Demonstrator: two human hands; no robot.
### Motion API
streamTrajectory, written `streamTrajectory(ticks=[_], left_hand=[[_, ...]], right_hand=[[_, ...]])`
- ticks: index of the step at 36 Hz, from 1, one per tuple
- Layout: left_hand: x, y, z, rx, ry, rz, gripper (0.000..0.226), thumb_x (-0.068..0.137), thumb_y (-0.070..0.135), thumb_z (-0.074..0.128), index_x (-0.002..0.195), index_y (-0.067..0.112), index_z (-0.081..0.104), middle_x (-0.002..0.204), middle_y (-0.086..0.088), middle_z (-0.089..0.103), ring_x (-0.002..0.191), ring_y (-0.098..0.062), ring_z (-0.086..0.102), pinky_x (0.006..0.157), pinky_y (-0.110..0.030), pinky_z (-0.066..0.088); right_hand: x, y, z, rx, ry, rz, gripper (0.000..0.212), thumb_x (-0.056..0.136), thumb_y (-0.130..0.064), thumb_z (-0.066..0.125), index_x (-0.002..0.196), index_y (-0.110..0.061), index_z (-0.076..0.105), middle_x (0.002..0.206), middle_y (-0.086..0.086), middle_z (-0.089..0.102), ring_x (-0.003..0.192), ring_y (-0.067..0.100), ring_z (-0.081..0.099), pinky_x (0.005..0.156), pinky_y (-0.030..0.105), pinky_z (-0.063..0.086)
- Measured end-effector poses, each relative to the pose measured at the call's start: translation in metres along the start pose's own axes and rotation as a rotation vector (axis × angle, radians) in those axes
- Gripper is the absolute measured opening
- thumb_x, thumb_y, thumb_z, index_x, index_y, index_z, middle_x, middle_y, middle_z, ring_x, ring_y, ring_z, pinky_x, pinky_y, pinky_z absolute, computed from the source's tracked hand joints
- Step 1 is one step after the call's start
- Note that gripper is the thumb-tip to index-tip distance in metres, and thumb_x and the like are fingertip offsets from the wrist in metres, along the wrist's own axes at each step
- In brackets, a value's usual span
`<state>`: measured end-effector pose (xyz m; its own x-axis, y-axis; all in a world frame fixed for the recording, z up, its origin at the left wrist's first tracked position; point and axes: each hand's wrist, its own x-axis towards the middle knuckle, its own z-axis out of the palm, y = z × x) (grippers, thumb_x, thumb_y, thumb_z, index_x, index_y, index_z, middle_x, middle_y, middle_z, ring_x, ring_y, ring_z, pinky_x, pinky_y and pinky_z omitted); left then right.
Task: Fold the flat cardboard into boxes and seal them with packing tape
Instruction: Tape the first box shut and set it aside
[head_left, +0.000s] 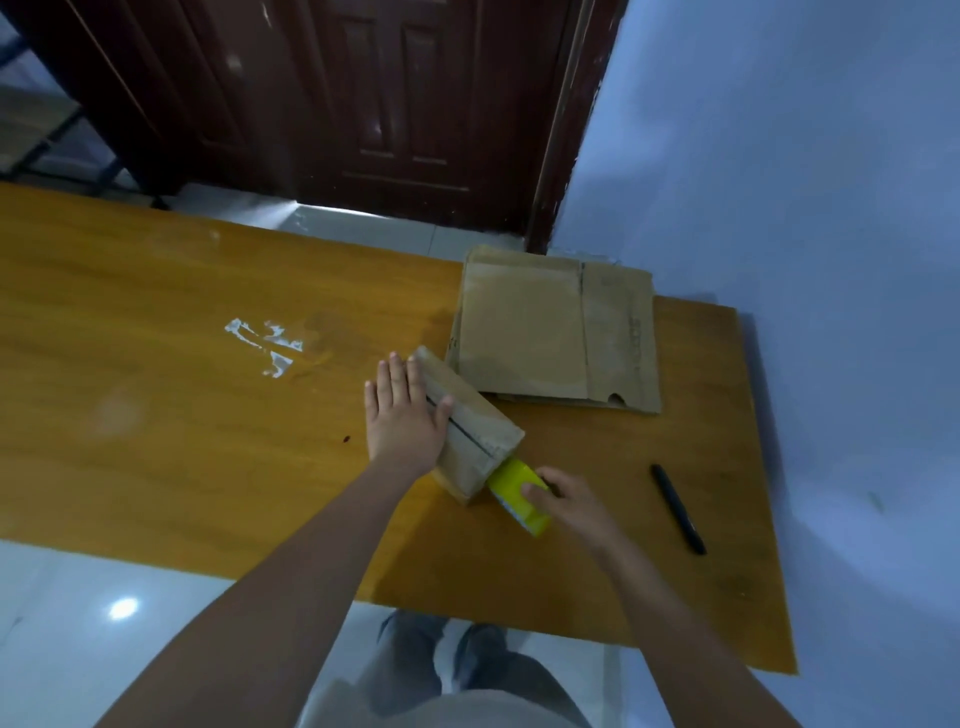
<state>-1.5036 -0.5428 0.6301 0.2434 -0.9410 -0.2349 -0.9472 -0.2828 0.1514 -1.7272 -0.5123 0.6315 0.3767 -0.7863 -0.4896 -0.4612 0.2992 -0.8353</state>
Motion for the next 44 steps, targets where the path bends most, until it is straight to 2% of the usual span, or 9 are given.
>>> streamTrajectory(ticks=[13, 15, 17, 22, 26, 30, 36, 40, 44], left_hand=[[0.003, 0.006, -0.003, 0.038, -0.015, -0.022, 0.073, 0.098, 0.055, 0.015, 0.150, 0.009, -0.007, 0.158, -0.014, -0.011, 0.146, -0.028, -0.010, 0.117, -0.042, -0.002], [-0.001, 0.012, -0.010, 0.064, 0.085, 0.017, 0.063, 0.100, 0.045, 0.030, 0.149, 0.007, 0.020, 0.155, -0.021, 0.015, 0.143, -0.035, 0.017, 0.115, -0.044, 0.018], [-0.009, 0.021, -0.015, 0.123, 0.159, 0.121, 0.039, 0.096, 0.025, 0.043, 0.129, 0.007, 0.052, 0.131, -0.019, 0.048, 0.119, -0.035, 0.048, 0.096, -0.041, 0.043], [-0.022, 0.034, -0.013, -0.012, 0.221, 0.402, 0.021, 0.070, -0.003, 0.066, 0.090, 0.002, 0.063, 0.091, -0.013, 0.058, 0.082, -0.033, 0.059, 0.066, -0.036, 0.048], [-0.045, 0.042, 0.002, -0.017, 0.287, 0.563, 0.024, 0.084, 0.018, 0.046, 0.095, 0.006, 0.063, 0.093, -0.010, 0.061, 0.084, -0.029, 0.060, 0.075, -0.036, 0.047], [-0.066, 0.050, 0.016, 0.051, 0.108, 0.425, 0.056, 0.089, 0.040, 0.034, 0.120, 0.000, 0.059, 0.119, -0.015, 0.061, 0.112, -0.030, 0.059, 0.094, -0.041, 0.048], [-0.074, 0.042, 0.028, 0.107, 0.049, 0.382, 0.079, 0.094, 0.060, 0.016, 0.143, 0.001, 0.035, 0.149, -0.014, 0.037, 0.138, -0.026, 0.035, 0.113, -0.044, 0.023], [-0.073, 0.044, 0.025, 0.115, 0.001, 0.378, 0.100, 0.081, 0.078, 0.005, 0.149, 0.004, 0.015, 0.157, -0.010, 0.017, 0.145, -0.023, 0.015, 0.117, -0.040, 0.001], [-0.075, 0.043, 0.024, 0.175, -0.006, 0.381, 0.110, 0.072, 0.083, 0.000, 0.149, 0.005, 0.000, 0.159, -0.009, 0.004, 0.147, -0.022, 0.002, 0.117, -0.040, -0.005]], right_hand=[[0.023, 0.004, 0.014, -0.255, 0.045, 0.139, 0.028, 0.097, -0.033, 0.049, 0.072, -0.020, 0.045, 0.069, -0.005, 0.042, 0.061, 0.008, 0.041, 0.053, 0.024, 0.027], [0.024, -0.001, 0.010, -0.202, 0.026, 0.164, 0.032, 0.095, -0.036, 0.052, 0.067, -0.024, 0.043, 0.067, -0.006, 0.043, 0.060, 0.008, 0.043, 0.051, 0.022, 0.028], [0.024, -0.002, 0.007, -0.174, 0.003, 0.178, 0.035, 0.092, -0.041, 0.054, 0.068, -0.016, 0.046, 0.069, 0.001, 0.047, 0.062, 0.015, 0.046, 0.054, 0.024, 0.030], [0.020, 0.007, 0.004, -0.075, 0.021, 0.212, 0.030, 0.093, -0.040, 0.054, 0.083, -0.012, 0.060, 0.077, 0.007, 0.058, 0.065, 0.017, 0.054, 0.059, 0.028, 0.038], [0.019, 0.010, 0.008, 0.038, 0.057, 0.205, 0.030, 0.095, -0.031, 0.053, 0.102, -0.005, 0.065, 0.087, 0.008, 0.062, 0.075, 0.016, 0.056, 0.058, 0.022, 0.040], [0.015, 0.006, 0.008, 0.095, 0.027, 0.195, 0.021, 0.097, -0.028, 0.048, 0.087, -0.018, 0.063, 0.085, 0.002, 0.063, 0.077, 0.014, 0.057, 0.064, 0.024, 0.042], [0.005, 0.020, 0.000, 0.080, -0.065, 0.172, 0.012, 0.096, -0.028, 0.051, 0.093, -0.026, 0.063, 0.088, -0.002, 0.066, 0.080, 0.014, 0.062, 0.073, 0.029, 0.047], [0.007, 0.019, 0.000, 0.024, -0.027, 0.165, 0.021, 0.096, -0.027, 0.052, 0.077, -0.026, 0.062, 0.075, -0.004, 0.062, 0.068, 0.010, 0.058, 0.062, 0.025, 0.044], [0.005, 0.026, 0.000, -0.026, 0.008, 0.174, 0.024, 0.096, -0.026, 0.051, 0.075, -0.018, 0.060, 0.068, 0.000, 0.057, 0.059, 0.010, 0.053, 0.053, 0.021, 0.039]])
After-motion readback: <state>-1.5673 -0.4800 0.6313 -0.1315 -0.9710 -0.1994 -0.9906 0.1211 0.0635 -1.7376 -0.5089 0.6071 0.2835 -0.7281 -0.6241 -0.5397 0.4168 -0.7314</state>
